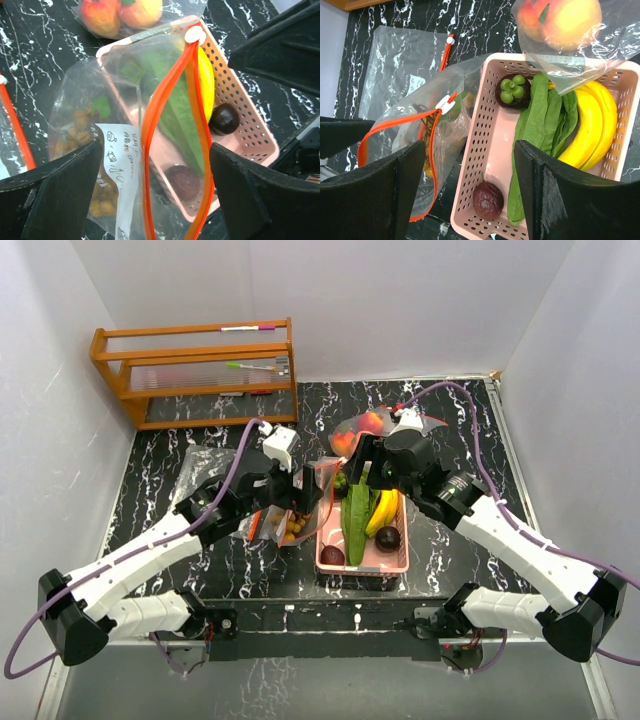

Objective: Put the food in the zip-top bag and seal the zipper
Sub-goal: Place the zipper food storage bag at the center of the board, then pick up the fake fruit from the bin.

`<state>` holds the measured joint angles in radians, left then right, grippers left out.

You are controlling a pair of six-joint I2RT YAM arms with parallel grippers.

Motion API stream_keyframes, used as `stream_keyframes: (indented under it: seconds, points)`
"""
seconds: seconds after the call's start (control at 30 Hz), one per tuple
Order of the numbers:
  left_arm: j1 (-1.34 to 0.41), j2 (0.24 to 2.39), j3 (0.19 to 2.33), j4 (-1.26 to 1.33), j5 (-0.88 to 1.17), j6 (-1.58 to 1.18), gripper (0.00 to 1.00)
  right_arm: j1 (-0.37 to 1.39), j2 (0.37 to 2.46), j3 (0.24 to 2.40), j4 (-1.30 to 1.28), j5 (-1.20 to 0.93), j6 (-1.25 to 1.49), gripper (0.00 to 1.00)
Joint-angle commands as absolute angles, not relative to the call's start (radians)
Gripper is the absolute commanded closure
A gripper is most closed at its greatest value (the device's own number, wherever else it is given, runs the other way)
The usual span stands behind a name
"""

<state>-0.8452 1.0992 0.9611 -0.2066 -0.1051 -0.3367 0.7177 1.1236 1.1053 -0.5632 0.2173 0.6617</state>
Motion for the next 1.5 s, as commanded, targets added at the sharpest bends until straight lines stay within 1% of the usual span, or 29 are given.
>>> stream_keyframes:
  seconds: [0.0,0.3,0.47,0.6,0.73,0.93,1.0,1.13,1.23,1.33,1.4,1.47]
  points:
    - [-0.841,1.056,0.983,-0.186,-0.066,-0.320,0.03,0.713,1.117,1.152,-0.493,0.229,0.681,0.26]
    - [-0.841,1.000,1.014,-0.198,-0.101,-0.256,0.03,0.706,1.085,1.115,-0.408,0.272,0.736,0.28]
    - [-0.841,1.017,1.093,-0.232,-0.151,-0.198,0.03,0.682,1.133,1.136,-0.401,0.271,0.746,0.31]
    - [-0.840,1.008,1.105,-0.227,-0.180,-0.170,0.03,0.622,1.180,1.132,-0.385,0.182,0.763,0.34]
    - [-0.841,0.997,1.099,-0.234,-0.200,-0.165,0.03,0.529,1.192,1.081,-0.301,0.009,0.817,0.36]
    - [-0.841,0.980,1.086,-0.240,-0.220,-0.160,0.03,0.461,1.187,1.037,-0.210,-0.093,0.902,0.40]
    - [-0.841,0.976,1.083,-0.243,-0.232,-0.156,0.03,0.461,1.202,1.052,-0.214,-0.123,0.885,0.44]
    - [-0.840,0.978,1.074,-0.237,-0.221,-0.162,0.03,0.461,1.189,1.066,-0.300,-0.101,0.850,0.45]
    - [-0.841,0.980,1.064,-0.218,-0.195,-0.169,0.04,0.458,1.148,1.040,-0.329,-0.069,0.807,0.44]
    - [-0.841,0.987,1.061,-0.204,-0.184,-0.159,0.03,0.452,1.141,1.035,-0.355,-0.096,0.798,0.41]
    - [-0.841,0.997,1.069,-0.206,-0.183,-0.158,0.03,0.452,1.141,1.039,-0.370,-0.106,0.794,0.40]
    - [-0.841,1.001,1.067,-0.192,-0.172,-0.163,0.03,0.451,1.139,1.054,-0.407,-0.073,0.770,0.40]
